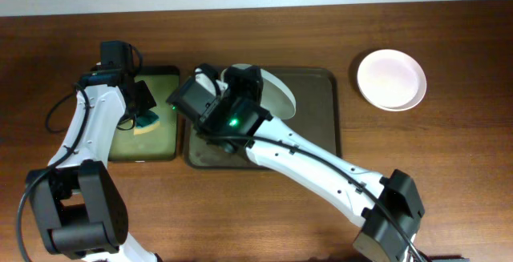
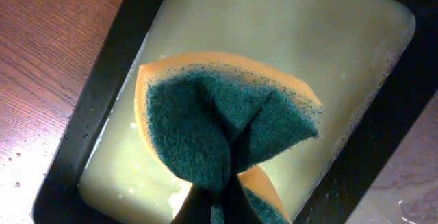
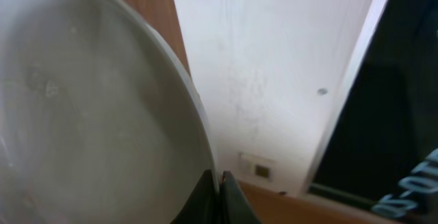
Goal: Clean dirty plates on tray and stack at the side
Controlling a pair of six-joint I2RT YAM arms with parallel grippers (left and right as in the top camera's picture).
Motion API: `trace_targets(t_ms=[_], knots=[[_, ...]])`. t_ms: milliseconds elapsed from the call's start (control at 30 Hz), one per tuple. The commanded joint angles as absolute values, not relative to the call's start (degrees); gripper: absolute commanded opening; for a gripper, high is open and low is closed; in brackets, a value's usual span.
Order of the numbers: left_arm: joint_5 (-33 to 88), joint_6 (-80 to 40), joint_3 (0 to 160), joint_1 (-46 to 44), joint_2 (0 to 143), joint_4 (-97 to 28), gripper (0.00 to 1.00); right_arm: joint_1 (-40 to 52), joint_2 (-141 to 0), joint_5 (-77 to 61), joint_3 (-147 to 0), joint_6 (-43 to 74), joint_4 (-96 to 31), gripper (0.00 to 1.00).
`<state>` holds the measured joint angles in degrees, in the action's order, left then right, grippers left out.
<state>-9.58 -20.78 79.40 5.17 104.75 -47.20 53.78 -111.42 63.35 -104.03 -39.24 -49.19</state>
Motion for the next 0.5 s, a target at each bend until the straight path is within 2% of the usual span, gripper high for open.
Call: trace_targets(t_ms=[0,100,233,333,400,433,467], knots=[[-9.2,-21.4,79.4,5.2,105.3,-47.0,0.00,54.0,-110.8,64.6,-104.6,-41.0,-48.6,0.04],[-9.2,-21.3,79.4,5.2,105.3,-47.2,0.00,49.7,-110.8,50.9,-104.4,-27.7,-48.7,0.04],[-7.7,-21.3,79.4,5.2,105.3,-47.3,0.00,31.8,-111.1,6.1,-100.7,-8.7,-48.8,0.04],[0.3,-19.2,79.4,5.2,105.3,-46.8,0.00,19.2,-112.7,-25.7,-96.5,-5.3,-48.8,0.04],[15.3,-9.0,79.4,4.9,105.3,-45.0,0.00,14.6,-114.8,-31.2,-92.3,-5.2,-47.5,0.04],[25.3,-7.2,79.4,3.8,105.3,-44.2,0.00,14.2,-116.6,-31.3,-87.3,-2.3,-42.8,0.04],[26.2,-7.2,79.4,3.4,105.3,-44.1,0.00,14.3,-116.9,-31.3,-85.8,-0.9,-41.1,0.04]])
